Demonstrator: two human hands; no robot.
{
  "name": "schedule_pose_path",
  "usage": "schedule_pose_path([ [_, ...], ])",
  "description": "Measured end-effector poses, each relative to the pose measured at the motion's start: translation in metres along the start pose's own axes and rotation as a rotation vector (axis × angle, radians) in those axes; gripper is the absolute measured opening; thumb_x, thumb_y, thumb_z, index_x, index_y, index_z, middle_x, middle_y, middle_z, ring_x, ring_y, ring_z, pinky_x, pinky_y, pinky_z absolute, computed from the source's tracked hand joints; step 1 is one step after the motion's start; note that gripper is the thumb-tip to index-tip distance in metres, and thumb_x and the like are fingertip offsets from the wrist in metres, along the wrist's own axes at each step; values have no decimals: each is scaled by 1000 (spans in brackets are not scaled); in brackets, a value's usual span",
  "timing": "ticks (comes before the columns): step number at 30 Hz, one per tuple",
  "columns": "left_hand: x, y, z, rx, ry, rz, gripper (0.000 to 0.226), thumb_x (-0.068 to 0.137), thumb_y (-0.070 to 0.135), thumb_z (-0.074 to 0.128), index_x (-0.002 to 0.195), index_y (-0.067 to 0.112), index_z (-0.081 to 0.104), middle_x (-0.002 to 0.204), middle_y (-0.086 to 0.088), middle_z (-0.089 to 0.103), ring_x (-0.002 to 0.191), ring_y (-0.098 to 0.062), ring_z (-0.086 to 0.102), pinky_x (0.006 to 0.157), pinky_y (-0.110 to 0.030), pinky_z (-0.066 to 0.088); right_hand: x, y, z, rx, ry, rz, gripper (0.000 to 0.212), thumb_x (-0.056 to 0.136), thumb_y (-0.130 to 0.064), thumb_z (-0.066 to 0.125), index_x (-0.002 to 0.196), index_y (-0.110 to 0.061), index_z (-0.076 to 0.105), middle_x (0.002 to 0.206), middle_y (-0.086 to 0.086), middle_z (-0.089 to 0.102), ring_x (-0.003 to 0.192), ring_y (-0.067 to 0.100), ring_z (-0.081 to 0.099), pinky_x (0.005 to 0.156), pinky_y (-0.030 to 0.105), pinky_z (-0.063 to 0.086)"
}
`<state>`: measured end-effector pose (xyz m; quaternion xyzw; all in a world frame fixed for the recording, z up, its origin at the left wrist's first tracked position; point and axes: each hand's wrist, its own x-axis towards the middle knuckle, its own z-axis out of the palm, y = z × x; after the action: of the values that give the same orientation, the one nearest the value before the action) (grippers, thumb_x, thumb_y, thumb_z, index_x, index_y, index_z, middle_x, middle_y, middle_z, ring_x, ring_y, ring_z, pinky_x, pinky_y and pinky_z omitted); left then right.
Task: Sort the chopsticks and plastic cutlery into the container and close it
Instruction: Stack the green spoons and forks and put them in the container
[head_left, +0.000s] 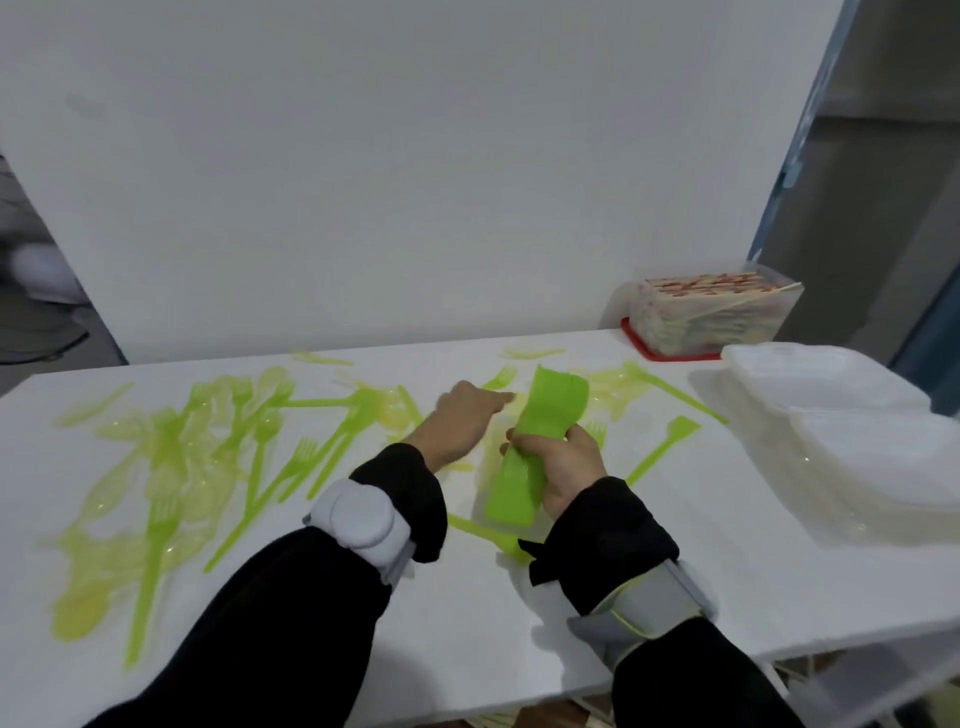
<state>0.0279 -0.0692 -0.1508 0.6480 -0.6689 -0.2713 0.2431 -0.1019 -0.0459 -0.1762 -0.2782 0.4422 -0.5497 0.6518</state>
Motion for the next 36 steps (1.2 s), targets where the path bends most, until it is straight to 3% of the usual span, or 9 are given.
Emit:
schedule_pose_path([
  [4,21,-37,-27,709,22,-3,44,87,6,43,125,26,55,127,-7,45,121,-31,38,97,-39,37,6,-6,0,39,-15,22,34,77,17,60,107,3,51,72,15,62,46,19,64,46,29,53],
  [8,29,-58,-30,807,-49,50,21,86,13,54,103,24,61,117,-4,47,114,-28,39,89,-35,38,12,-10,2,50,-4,31,35,77,18,59,108,4,50,70,15,62,46,21,63,45,30,52],
  [11,37,-58,-36,690,-88,117,9,87,17,59,87,26,58,108,-3,46,110,-27,39,90,-35,40,16,-14,5,37,13,23,35,78,18,58,108,3,49,71,16,62,50,23,62,48,30,52],
  [14,44,-40,-52,392,-48,218,23,89,10,55,74,27,49,93,0,53,96,-23,48,80,-27,41,23,-16,7,32,29,-4,35,78,19,57,107,2,48,73,16,63,58,27,61,55,34,51],
  [17,49,-5,-61,110,136,271,15,90,8,53,80,19,52,70,4,53,69,-16,48,58,-16,36,27,-19,18,38,16,-30,35,77,19,56,106,1,48,73,16,62,57,25,60,56,34,51],
  [19,52,16,-53,-14,267,270,9,89,10,53,83,17,54,66,-2,57,64,-15,49,57,-22,35,28,-23,25,35,-1,-49,35,78,20,56,107,1,48,73,16,61,58,26,60,55,33,50],
  [26,74,55,-18,-540,177,25,21,87,1,41,78,16,53,66,-7,51,51,-16,43,43,-20,29,38,-44,32,-23,-39,-120,29,80,17,56,105,3,56,75,16,62,59,27,60,54,30,53],
  [32,99,80,9,-613,194,31,29,80,-1,44,67,17,61,82,-11,63,78,-25,58,68,-33,46,67,-70,15,-143,28,-182,36,76,12,63,111,6,59,100,27,65,89,40,66,83,51,54],
  [36,115,102,23,-748,176,-7,28,87,-2,43,70,14,59,81,-13,61,76,-24,56,68,-30,45,86,-92,3,-250,24,-222,20,73,9,66,83,-8,65,95,22,67,97,40,65,89,53,51],
])
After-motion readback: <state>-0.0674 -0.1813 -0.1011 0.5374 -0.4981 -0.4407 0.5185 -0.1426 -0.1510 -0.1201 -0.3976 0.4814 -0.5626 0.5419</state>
